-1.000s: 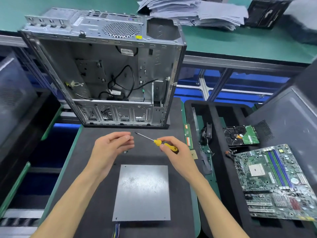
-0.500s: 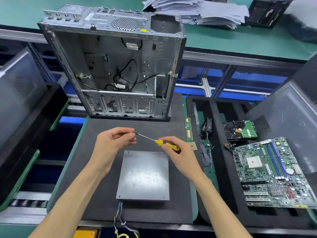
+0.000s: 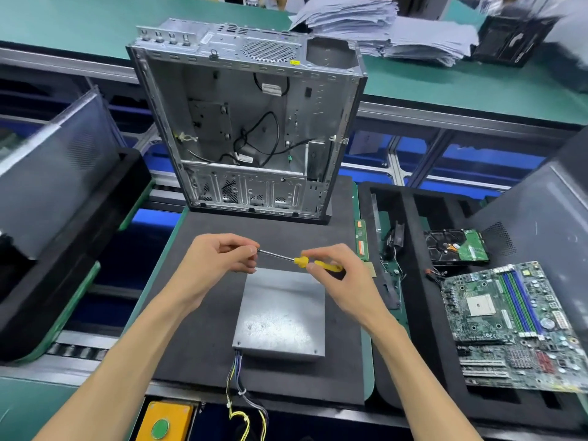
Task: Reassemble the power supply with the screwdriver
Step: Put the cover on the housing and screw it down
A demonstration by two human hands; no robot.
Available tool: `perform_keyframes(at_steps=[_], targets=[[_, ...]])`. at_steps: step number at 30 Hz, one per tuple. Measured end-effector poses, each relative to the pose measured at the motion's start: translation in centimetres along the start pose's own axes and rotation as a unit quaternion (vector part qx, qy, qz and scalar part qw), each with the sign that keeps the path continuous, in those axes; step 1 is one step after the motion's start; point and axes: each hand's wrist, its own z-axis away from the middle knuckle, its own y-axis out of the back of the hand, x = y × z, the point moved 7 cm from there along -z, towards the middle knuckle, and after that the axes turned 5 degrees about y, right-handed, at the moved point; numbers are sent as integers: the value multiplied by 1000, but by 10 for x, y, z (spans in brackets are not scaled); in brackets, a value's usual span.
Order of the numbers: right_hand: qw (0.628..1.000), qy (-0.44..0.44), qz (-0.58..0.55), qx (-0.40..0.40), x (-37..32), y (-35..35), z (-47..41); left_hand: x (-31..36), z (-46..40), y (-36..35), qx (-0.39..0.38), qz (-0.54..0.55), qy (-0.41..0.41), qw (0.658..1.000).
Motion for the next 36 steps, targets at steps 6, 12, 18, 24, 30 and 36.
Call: perform_keyframes(at_steps=[6, 12, 18, 24, 30, 36], targets=[[918, -96, -367, 115, 6, -11, -4, -13, 3, 3, 0, 127, 36, 991], [829, -152, -506, 181, 13, -38, 1, -31, 7, -8, 40, 174, 34, 983], [807, -186, -512, 229, 26, -52, 12, -34, 2, -10, 57, 113, 8, 992], [789, -212, -521, 248, 36, -59, 12, -38, -5, -6, 43, 72, -3, 996], [808, -192, -494, 258, 42, -48, -2, -69, -12, 18, 105, -12, 47, 993], [948, -41, -248, 198, 9, -39, -28, -112, -7, 3, 58, -32, 121, 990]])
